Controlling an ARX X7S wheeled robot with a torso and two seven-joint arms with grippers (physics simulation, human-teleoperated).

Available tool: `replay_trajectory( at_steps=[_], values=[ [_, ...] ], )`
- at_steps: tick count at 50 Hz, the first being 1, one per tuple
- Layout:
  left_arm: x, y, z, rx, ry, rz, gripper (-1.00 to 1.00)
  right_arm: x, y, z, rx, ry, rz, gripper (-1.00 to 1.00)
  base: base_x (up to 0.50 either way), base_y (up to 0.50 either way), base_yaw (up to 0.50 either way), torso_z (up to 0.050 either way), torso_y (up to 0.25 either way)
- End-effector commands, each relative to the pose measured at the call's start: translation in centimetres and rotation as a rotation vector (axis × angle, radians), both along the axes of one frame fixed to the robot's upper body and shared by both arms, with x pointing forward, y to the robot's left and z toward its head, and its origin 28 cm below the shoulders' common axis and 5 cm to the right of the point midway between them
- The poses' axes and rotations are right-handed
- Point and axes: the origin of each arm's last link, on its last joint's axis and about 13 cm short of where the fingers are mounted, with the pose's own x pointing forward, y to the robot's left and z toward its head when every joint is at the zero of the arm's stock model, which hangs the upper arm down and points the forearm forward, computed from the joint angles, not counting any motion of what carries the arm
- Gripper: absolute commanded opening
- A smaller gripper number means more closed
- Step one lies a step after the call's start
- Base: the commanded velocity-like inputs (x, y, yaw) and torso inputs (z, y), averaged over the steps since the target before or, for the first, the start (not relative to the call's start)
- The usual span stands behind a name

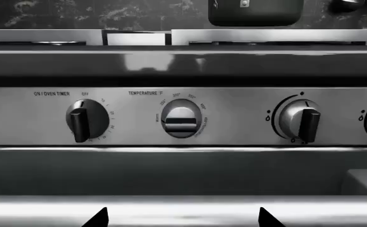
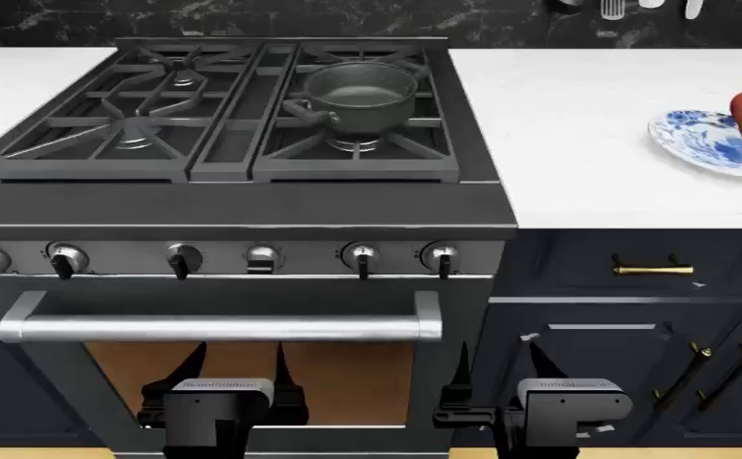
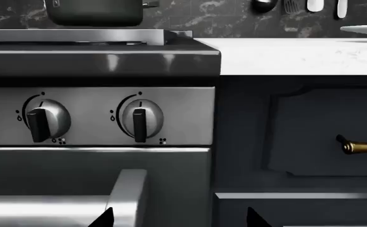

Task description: Frozen meat rests on a plate on the counter. Retrieve the meat and place it in a pot on a burner. Then turn the burner on.

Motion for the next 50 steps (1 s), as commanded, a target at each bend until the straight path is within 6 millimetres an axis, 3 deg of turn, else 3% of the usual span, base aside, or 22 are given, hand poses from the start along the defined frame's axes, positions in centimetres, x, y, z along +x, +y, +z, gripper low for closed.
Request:
replay_trajectory(
  at_steps=[1,9,50],
  values=[
    [-0.23,-0.06,-0.11,0.004,-0.004,-0.006,1.00,-0.08,-0.06,0.03,-0.001,-0.003,-0.009,1.00,0.00,0.00,0.00,0.000,0.000],
    [-0.58,-0.16,-0.59,0.027,-0.016,-0.013,1.00,-0.27,0.03,0.29,-0.013,-0.033,0.024,1.00,0.00,-0.04,0.00,0.000,0.000],
    [-0.35,-0.21,-0.79,0.038,-0.001,-0.018,1.00,-0.04,-0.14,0.26,-0.032,-0.012,-0.009,1.00,0.00,-0.50,0.00,0.000,0.000]
  ],
)
